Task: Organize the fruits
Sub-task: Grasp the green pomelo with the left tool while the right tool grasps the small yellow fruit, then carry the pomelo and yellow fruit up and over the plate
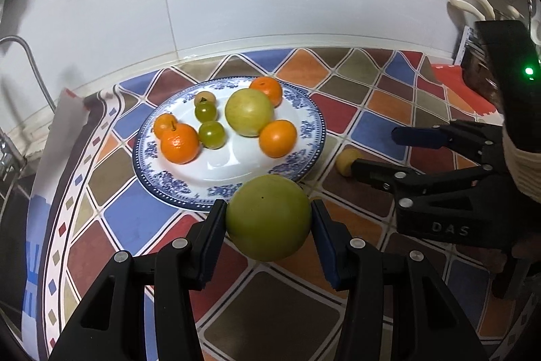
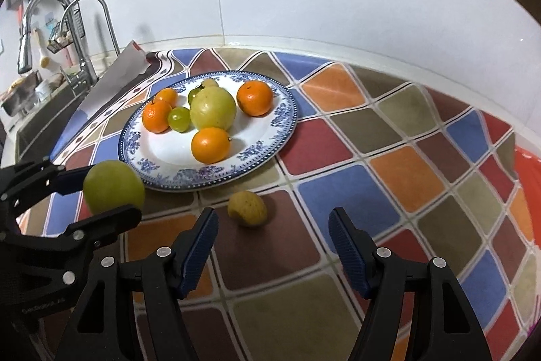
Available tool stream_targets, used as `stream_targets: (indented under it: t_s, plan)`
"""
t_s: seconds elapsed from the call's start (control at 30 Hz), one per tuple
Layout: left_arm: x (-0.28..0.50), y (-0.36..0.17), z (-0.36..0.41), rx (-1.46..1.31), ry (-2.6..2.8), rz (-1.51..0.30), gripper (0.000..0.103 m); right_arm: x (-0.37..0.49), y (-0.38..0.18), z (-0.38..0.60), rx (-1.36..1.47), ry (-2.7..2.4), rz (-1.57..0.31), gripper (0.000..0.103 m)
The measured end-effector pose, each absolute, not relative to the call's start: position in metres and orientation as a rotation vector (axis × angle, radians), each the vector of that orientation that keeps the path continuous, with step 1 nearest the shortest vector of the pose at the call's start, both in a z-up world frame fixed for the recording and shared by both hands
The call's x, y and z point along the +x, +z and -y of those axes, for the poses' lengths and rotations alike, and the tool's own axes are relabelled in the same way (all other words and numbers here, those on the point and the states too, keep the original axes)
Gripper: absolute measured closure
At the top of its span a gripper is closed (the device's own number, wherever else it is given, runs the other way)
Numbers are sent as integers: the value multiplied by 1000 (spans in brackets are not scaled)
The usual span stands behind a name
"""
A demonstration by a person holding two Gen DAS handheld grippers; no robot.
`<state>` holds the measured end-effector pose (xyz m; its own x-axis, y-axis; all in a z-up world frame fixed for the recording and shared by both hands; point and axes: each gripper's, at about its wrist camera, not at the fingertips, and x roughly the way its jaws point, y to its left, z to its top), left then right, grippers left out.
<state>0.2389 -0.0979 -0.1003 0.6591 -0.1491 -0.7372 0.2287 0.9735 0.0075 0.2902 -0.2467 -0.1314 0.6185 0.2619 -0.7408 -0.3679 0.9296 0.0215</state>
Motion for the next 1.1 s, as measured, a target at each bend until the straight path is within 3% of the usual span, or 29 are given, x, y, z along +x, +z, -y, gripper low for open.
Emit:
stream_targets:
  t_s: [0.3, 0.57, 1.1]
  plan:
    - [241, -103, 91, 82, -195, -831, 54, 307, -144, 235, -107, 392, -879, 52]
    - [239, -102, 89, 73, -197, -828, 54, 305, -145, 231, -125, 404, -889, 73]
    - [218, -79, 79, 57, -205, -768, 54, 269, -107, 229, -93, 401, -816, 73]
